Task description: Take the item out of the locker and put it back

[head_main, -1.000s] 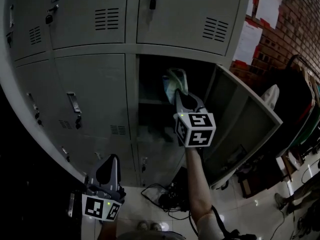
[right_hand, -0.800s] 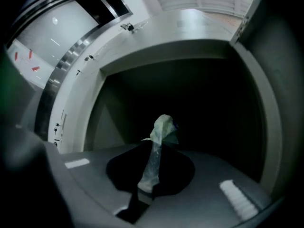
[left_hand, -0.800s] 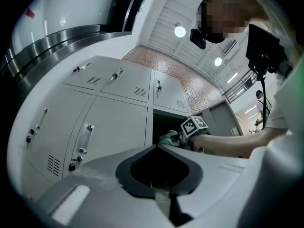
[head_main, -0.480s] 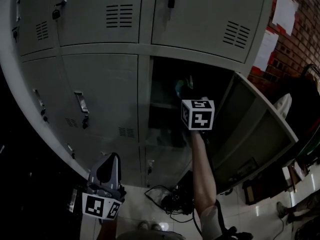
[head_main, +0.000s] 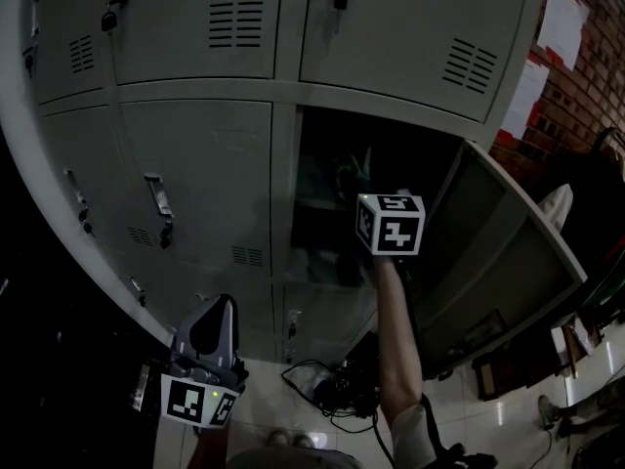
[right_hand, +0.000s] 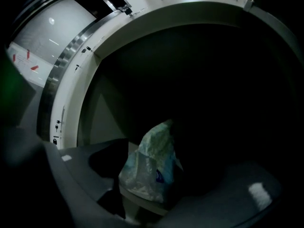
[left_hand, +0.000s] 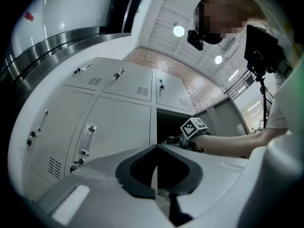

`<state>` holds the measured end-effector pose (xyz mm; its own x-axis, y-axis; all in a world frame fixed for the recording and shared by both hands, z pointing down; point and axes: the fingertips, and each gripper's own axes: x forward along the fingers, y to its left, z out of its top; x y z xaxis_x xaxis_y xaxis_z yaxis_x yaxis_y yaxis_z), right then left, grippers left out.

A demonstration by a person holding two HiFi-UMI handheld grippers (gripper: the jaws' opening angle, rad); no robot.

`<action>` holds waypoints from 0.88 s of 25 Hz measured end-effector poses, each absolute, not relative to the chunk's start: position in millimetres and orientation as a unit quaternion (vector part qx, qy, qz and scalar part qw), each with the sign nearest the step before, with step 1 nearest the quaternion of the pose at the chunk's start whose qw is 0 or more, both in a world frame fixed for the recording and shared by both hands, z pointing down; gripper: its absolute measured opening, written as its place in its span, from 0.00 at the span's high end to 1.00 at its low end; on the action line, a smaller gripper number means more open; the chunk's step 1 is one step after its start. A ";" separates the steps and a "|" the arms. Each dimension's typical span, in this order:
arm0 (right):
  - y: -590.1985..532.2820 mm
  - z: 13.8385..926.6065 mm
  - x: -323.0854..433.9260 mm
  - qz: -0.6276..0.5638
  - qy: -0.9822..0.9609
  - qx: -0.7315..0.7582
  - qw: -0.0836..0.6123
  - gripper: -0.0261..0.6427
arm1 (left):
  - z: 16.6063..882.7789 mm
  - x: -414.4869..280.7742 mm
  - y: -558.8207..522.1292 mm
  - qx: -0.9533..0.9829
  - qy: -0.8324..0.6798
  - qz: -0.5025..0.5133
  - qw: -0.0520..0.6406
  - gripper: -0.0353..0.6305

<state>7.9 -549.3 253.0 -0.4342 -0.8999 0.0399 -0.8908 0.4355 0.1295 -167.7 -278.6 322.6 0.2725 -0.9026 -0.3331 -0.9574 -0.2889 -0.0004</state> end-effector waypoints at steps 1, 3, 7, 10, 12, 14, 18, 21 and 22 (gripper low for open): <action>-547.6 250.7 9.3 -0.047 -0.845 0.530 0.049 0.46 | 322.7 -168.3 -278.5 -0.791 0.588 0.136 0.100 0.94; -545.7 245.7 11.9 -0.054 -0.844 0.531 0.045 0.46 | 323.1 -167.8 -278.0 -0.792 0.587 0.136 0.099 0.94; -540.8 243.1 15.1 -0.054 -0.844 0.532 0.038 0.46 | 321.2 -162.8 -276.0 -0.796 0.581 0.137 0.100 0.94; -527.3 240.9 13.4 -0.053 -0.850 0.524 0.021 0.46 | 316.8 -161.6 -272.6 -0.798 0.578 0.139 0.104 0.94; -506.2 231.0 10.5 -0.061 -0.859 0.509 -0.016 0.56 | 313.9 -162.9 -269.2 -0.797 0.577 0.141 0.105 0.94; -474.4 218.6 8.8 -0.076 -0.867 0.489 -0.066 0.96 | 311.4 -164.4 -264.7 -0.797 0.577 0.144 0.105 0.94; -402.7 221.8 10.4 -0.101 -0.870 0.471 -0.103 0.96 | 309.4 -162.4 -252.1 -0.802 0.569 0.148 0.103 0.94; -353.0 243.8 10.6 -0.090 -0.874 0.464 -0.112 0.96 | 312.7 -156.8 -242.4 -0.813 0.555 0.146 0.098 0.94; -339.1 252.5 9.9 -0.081 -0.875 0.464 -0.110 0.96 | 314.9 -154.6 -239.6 -0.818 0.549 0.145 0.093 0.94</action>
<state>9.9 -339.1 252.5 -0.5457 -0.7940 -0.2679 -0.8296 0.5570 0.0391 -154.6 -239.6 314.9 0.3549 -0.8711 -0.3395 -0.9250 -0.3799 0.0076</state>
